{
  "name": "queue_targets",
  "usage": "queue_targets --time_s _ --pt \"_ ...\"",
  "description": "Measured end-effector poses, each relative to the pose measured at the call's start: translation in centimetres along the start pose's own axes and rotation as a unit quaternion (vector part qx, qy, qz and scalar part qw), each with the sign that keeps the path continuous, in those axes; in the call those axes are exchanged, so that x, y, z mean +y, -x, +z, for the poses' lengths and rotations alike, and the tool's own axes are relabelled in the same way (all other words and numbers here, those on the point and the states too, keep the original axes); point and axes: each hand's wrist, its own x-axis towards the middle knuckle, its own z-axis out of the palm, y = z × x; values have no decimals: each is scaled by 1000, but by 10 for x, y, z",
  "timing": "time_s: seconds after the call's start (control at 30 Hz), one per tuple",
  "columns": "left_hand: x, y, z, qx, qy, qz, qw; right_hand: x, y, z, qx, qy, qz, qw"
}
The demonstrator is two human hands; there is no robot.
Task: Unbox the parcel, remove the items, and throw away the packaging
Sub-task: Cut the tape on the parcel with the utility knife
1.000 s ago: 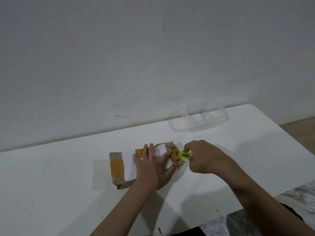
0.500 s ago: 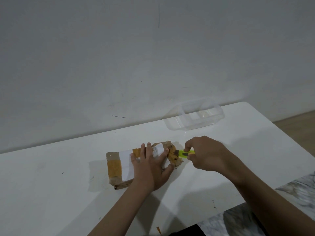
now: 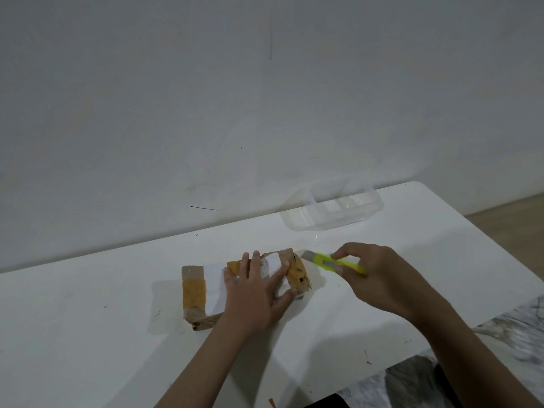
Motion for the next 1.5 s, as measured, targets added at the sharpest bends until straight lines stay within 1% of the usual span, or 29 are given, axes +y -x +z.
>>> queue_targets --time_s 0.07,0.17,0.23,0.33,0.43,0.5,0.57,0.67,0.77,0.83,0.9,0.97,1.03,1.07,1.13,1.2,1.27,1.3,1.37,1.4,1.5 --pt "-9 -1 -2 -12 15 27 999 -2 0 3 23 -110 32 993" --pt "-24 1 -8 -28 20 66 997 -7 0 17 48 -273 96 956" --pt "-31 5 -12 -22 5 71 997 -9 -1 27 65 -318 112 939" --pt "-35 14 -15 -13 8 49 999 -9 -5 39 83 -347 126 925" --pt "-39 23 -15 -1 21 12 1000 -11 -8 48 83 -365 126 919" --pt "-41 28 -17 -7 16 -17 1000 -12 -10 53 77 -377 123 915" --pt "-43 32 -20 -10 9 -40 999 -11 -11 58 63 -383 125 913" --pt "-51 34 -24 7 22 -78 997 -12 -12 66 38 -381 115 917" --pt "-64 32 -28 12 88 -111 990 -14 -12 71 32 -386 106 916" --pt "-65 29 -30 33 166 -130 977 -16 -12 74 29 -395 102 913" --pt "-59 26 -29 58 207 -152 965 -19 -13 77 25 -402 97 910" --pt "-54 22 -20 65 181 -153 969 -21 -14 81 21 -402 95 910" --pt "-56 19 -13 51 147 -144 977 -24 -17 84 15 -402 94 911" --pt "-60 19 -12 39 148 -136 979 -25 -18 86 12 -401 94 911" --pt "-71 19 -17 4 162 -112 980 -27 -19 90 5 -399 95 912" --pt "-86 24 -26 -50 161 -96 981 -28 -21 93 -2 -396 95 913" --pt "-101 31 -35 -89 139 -97 981 -29 -22 96 -6 -392 95 915" --pt "-106 34 -39 -95 124 -102 983 -30 -23 97 -7 -388 95 917" --pt "-111 38 -46 -89 108 -122 983 -32 -23 99 -9 -384 92 919" --pt "-110 38 -47 -80 118 -132 981 -33 -23 100 -10 -383 90 919" --pt "-97 36 -43 -22 166 -165 972 -37 -24 102 -16 -382 85 920"
